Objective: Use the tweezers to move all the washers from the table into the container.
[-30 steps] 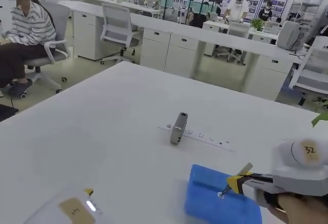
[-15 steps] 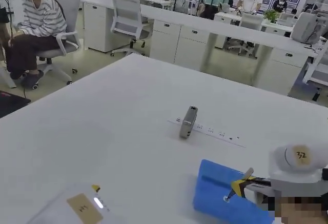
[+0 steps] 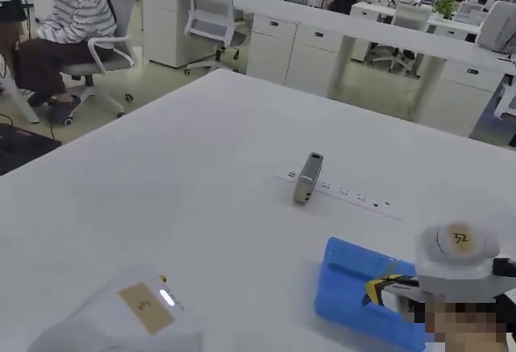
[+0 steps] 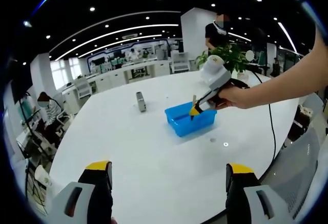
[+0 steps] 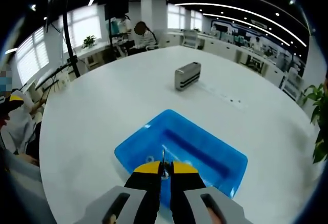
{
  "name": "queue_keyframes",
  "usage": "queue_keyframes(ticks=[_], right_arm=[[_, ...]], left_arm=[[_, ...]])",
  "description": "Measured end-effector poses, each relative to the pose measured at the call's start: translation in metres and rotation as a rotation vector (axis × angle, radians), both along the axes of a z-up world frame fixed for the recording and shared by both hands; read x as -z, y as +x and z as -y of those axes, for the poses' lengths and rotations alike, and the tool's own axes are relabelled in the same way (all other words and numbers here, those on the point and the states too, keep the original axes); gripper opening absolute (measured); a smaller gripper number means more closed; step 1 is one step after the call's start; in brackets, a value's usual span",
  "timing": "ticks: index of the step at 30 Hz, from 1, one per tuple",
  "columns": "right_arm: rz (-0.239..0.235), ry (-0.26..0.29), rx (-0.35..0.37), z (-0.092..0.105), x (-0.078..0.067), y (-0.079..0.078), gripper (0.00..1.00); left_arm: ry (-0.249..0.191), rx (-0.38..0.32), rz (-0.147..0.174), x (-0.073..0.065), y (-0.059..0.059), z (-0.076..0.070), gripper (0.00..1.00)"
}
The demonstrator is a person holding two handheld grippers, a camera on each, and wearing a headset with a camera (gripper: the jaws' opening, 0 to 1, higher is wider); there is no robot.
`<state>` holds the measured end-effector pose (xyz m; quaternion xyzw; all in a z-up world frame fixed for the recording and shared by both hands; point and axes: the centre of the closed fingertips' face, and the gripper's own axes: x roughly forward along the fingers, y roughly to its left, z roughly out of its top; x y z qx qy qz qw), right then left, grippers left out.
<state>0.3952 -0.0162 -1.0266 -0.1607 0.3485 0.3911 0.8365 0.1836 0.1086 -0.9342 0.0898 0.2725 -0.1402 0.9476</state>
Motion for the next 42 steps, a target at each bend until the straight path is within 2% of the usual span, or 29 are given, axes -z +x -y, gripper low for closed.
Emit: queue_keyframes(ticks=[12,16,20,23,26,32,36,42], right_arm=[[-0.005,0.009,0.015,0.001,-0.001,0.001,0.02],[0.024,0.026,0.021,0.001,-0.016,0.003,0.03],[0.047,0.05,0.022,0.003,-0.031,0.0,0.03],[0.062,0.078,0.025,0.005,-0.044,-0.004,0.03],[0.088,0.089,0.019,0.006,-0.055,-0.013,0.02],[0.114,0.106,0.007,0.01,-0.068,-0.031,0.03],[0.108,0.123,0.007,0.014,-0.071,-0.041,0.03],[0.081,0.127,0.014,0.022,-0.061,-0.057,0.03]], left_arm=[[0.009,-0.001,0.003,-0.002,0.0,0.001,0.94],[0.012,0.002,0.012,-0.005,-0.001,0.002,0.94],[-0.007,-0.022,0.045,-0.015,0.0,0.0,0.95],[-0.002,-0.027,0.061,-0.019,0.001,-0.001,0.96],[-0.006,-0.025,0.065,-0.021,0.001,0.0,0.96],[-0.001,-0.018,0.062,-0.023,-0.003,0.004,0.96],[-0.017,-0.029,0.054,-0.023,-0.005,0.004,0.96],[-0.012,-0.029,0.052,-0.023,-0.009,0.004,0.96]])
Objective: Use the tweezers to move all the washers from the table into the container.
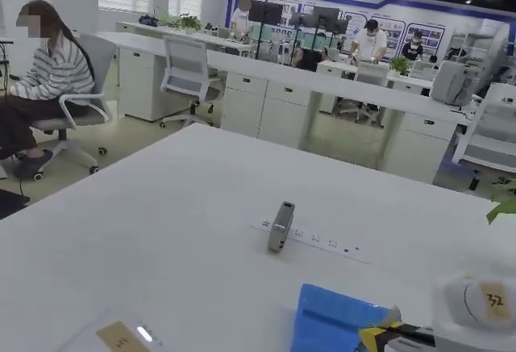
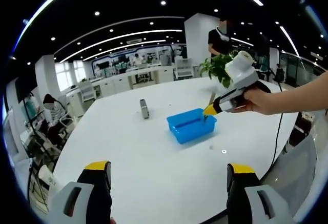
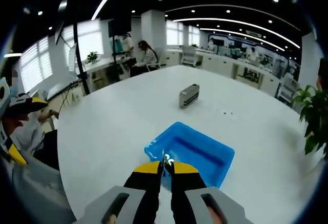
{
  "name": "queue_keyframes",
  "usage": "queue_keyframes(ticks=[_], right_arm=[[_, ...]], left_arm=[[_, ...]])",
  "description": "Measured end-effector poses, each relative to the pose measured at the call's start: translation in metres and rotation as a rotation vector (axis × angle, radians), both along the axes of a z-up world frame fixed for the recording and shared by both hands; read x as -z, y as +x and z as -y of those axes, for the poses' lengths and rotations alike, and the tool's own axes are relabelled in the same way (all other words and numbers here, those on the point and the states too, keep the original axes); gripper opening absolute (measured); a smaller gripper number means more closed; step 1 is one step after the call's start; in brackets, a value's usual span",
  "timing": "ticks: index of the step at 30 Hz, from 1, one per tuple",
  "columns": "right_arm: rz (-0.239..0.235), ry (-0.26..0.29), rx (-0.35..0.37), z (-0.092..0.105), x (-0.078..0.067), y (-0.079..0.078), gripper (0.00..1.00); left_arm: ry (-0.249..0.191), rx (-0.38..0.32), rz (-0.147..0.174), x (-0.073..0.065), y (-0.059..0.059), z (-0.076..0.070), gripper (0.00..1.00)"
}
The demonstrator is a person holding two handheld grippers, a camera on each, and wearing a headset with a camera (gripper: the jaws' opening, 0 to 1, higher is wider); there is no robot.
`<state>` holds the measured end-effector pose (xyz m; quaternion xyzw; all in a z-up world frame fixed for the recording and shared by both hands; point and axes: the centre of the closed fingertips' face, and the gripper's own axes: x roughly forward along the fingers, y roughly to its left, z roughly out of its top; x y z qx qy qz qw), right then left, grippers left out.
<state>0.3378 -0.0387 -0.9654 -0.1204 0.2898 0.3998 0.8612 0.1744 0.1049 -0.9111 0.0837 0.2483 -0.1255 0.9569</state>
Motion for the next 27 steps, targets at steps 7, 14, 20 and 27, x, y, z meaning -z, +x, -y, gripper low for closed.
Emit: queue_keyframes(ticks=[7,14,20,27], right_arm=[[-0.056,-0.027,0.006,0.01,0.024,-0.014,0.03],[-0.101,-0.046,0.013,0.015,0.041,-0.021,0.03],[-0.13,-0.056,0.013,0.014,0.053,-0.025,0.03],[-0.151,-0.088,0.01,0.016,0.066,-0.028,0.03]], left_arm=[[0.005,-0.004,0.003,-0.001,-0.002,-0.001,0.96],[0.005,-0.008,-0.002,0.001,-0.002,-0.001,0.95],[0.009,-0.004,-0.005,0.003,-0.001,-0.001,0.95],[0.007,-0.008,-0.019,0.007,-0.001,-0.003,0.95]])
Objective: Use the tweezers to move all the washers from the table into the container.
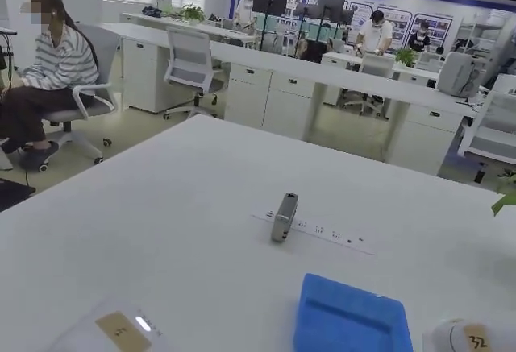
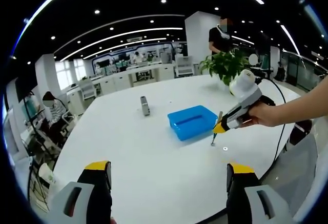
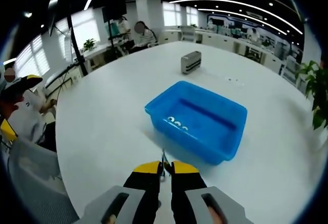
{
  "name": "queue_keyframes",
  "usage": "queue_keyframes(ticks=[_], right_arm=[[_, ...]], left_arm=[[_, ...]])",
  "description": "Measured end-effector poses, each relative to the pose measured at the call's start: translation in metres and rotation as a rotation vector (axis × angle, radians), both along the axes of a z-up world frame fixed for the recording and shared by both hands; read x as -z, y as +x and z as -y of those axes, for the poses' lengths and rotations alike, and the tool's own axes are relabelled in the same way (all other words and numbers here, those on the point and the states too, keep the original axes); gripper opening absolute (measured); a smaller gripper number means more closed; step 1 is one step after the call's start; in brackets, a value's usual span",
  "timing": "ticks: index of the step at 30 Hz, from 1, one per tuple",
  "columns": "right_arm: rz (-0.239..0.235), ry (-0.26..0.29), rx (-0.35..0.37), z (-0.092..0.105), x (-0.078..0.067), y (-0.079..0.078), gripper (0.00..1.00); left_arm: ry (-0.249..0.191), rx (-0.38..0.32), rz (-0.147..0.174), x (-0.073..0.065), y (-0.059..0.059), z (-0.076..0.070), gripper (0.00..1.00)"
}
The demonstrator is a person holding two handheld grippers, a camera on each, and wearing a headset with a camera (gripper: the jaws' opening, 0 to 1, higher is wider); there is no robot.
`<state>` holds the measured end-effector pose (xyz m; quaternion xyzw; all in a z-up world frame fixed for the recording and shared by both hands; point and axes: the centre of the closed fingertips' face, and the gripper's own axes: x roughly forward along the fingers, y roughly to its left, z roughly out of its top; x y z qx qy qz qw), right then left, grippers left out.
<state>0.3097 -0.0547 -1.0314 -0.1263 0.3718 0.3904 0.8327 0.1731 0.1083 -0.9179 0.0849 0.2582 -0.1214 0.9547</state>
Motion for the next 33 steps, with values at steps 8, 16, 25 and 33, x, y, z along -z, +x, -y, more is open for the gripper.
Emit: queue_keyframes(ticks=[8,16,25,33], right_arm=[[-0.026,0.03,0.021,-0.0003,-0.0023,-0.0033,0.03],[0.002,0.008,-0.004,-0.0013,0.0021,-0.0076,0.03],[0.017,-0.005,-0.005,0.003,0.0024,-0.0078,0.01],[-0.01,-0.002,0.015,0.005,0.0021,-0.0083,0.01]], left_arm=[[-0.003,-0.004,-0.008,0.0033,0.001,-0.0013,0.95],[-0.002,-0.001,-0.014,0.0054,0.0007,-0.0009,0.95],[0.009,0.01,-0.012,0.0037,0.0007,0.0009,0.95],[0.014,0.013,-0.001,-0.0006,-0.0001,0.0011,0.95]])
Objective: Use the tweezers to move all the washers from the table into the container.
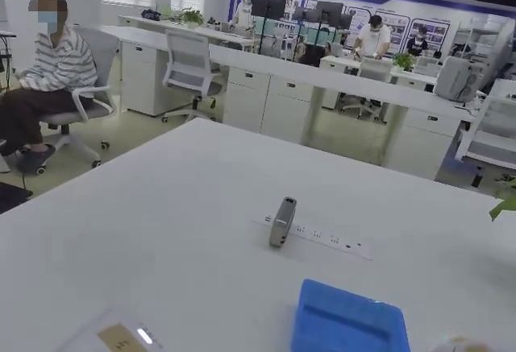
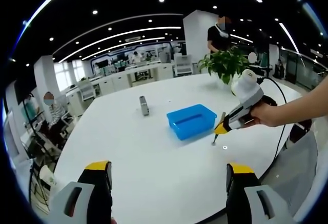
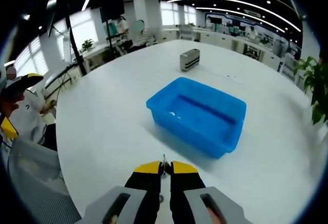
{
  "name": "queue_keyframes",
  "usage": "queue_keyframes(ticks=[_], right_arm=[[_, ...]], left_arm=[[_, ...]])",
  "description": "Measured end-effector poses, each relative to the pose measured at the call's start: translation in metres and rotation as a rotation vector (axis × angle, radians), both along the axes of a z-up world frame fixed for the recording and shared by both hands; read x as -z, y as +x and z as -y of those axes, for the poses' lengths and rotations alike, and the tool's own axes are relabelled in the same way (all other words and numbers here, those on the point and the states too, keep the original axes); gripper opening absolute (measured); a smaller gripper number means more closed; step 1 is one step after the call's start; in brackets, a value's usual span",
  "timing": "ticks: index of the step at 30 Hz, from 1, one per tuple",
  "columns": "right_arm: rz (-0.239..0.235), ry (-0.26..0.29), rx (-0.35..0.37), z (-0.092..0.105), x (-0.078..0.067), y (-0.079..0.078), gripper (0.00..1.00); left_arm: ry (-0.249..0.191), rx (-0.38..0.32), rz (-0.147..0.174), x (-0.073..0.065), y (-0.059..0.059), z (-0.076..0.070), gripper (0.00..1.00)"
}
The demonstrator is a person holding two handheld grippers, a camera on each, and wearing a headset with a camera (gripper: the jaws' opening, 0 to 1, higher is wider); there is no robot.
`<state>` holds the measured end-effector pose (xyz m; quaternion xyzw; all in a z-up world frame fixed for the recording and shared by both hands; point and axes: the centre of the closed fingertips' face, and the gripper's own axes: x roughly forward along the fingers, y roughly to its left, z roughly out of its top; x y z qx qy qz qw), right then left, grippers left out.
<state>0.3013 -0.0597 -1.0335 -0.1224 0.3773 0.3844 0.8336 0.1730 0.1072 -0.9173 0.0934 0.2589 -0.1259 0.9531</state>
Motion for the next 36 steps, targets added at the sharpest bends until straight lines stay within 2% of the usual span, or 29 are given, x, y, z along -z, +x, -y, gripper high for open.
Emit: queue_keyframes(ticks=[5,14,20,26,29,36], right_arm=[[0.008,0.003,-0.002,0.003,-0.004,-0.001,0.01],[0.047,0.025,-0.005,0.002,-0.025,0.004,0.01],[0.055,0.04,-0.018,-0.001,-0.036,0.005,0.01],[0.078,0.044,-0.025,-0.003,-0.047,0.012,0.01],[0.094,0.044,-0.025,-0.003,-0.054,0.017,0.01],[0.135,0.044,-0.018,-0.002,-0.068,0.029,0.01]], left_arm=[[-0.001,0.002,0.012,-0.004,0.001,0.001,0.95],[-0.001,0.016,0.027,-0.008,0.0,0.006,0.95],[0.005,0.025,0.033,-0.01,-0.001,0.008,0.95],[-0.01,0.029,0.051,-0.015,-0.001,0.01,0.95],[0.004,0.031,0.054,-0.016,-0.001,0.01,0.95],[0.005,0.034,0.057,-0.016,-0.002,0.011,0.95]])
